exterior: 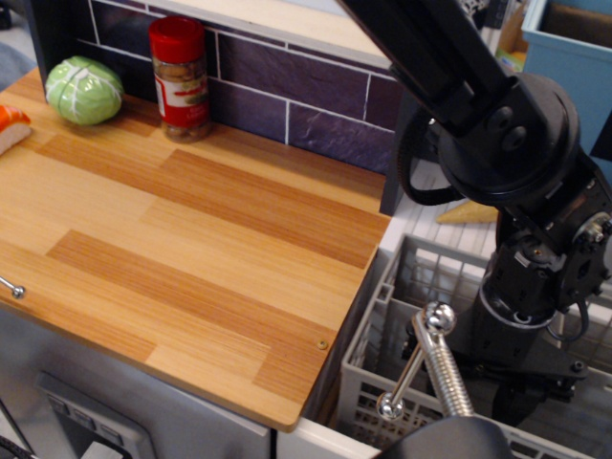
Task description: Move drying rack out of sink
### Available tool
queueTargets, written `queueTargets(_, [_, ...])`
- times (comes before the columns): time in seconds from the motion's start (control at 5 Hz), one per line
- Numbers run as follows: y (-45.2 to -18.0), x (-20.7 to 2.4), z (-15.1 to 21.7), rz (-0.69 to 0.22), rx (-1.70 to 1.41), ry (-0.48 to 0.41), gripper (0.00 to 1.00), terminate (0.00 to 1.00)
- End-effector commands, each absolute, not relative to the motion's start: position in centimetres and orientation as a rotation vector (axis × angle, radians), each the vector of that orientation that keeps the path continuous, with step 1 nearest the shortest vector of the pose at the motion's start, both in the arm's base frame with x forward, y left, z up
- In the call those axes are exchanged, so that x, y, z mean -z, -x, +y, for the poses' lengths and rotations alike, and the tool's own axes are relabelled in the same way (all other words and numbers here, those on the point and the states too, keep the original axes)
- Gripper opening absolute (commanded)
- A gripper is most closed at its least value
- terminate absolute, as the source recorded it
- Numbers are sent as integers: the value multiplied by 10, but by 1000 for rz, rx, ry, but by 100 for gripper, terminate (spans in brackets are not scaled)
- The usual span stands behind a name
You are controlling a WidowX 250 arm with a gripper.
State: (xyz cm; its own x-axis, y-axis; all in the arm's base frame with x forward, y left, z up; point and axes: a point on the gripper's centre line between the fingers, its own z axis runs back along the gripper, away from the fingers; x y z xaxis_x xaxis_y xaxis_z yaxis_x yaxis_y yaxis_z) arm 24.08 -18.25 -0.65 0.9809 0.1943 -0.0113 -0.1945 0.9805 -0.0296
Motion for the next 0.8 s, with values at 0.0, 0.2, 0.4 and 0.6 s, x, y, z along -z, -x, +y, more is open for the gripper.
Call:
queueTargets(0.0, [-250,-4,-187,-42,-196,46,0,0])
queueTargets(0.2, [-250,-7,-183,-44,-190,44,0,0])
queueTargets(0.4, [-250,-11,-180,-54,-190,46,0,0])
queueTargets(0.6, [-251,-36,-171,-78,-190,78,0,0])
